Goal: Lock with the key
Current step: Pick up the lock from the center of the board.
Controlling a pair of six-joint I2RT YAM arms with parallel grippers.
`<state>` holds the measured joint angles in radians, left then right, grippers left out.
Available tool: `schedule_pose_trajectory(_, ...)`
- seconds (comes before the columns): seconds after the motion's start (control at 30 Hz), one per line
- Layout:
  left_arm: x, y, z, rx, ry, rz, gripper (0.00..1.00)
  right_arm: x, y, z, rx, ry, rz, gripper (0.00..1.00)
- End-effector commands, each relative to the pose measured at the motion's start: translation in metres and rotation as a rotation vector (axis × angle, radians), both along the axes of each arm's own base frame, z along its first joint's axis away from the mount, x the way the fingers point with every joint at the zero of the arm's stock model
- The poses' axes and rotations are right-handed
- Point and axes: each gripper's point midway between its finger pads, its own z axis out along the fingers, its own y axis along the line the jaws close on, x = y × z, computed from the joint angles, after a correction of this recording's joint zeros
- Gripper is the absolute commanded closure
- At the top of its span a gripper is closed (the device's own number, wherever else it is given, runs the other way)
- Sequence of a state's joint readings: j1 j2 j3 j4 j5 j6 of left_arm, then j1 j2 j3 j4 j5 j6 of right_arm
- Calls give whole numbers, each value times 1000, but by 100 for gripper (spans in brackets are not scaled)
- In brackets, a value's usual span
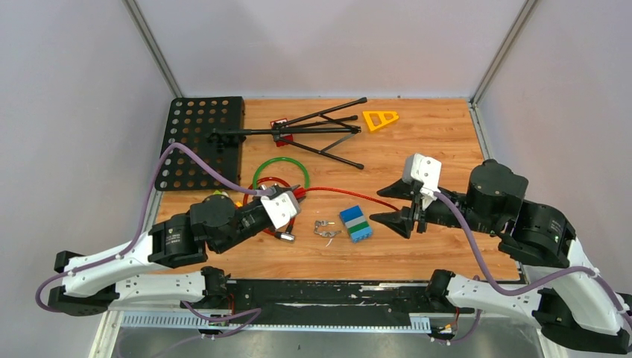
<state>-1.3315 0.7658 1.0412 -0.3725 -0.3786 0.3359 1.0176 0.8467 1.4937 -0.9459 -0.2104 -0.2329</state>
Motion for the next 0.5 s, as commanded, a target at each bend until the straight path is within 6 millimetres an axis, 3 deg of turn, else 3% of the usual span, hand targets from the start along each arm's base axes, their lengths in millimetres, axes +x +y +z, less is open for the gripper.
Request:
schedule_pose_trajectory(0.0, -2, 1, 23, -42, -30, -18, 100, 1, -4, 10, 21, -8, -18, 50)
schedule_pose_trajectory(0.2, -1, -4, 13, 22, -30, -27, 100, 5, -9, 3, -1, 4, -56, 56)
schedule_pose_trajectory(0.47, -1, -5, 14, 30, -36, -35, 100, 7, -14, -21, -90, 56, -82, 58)
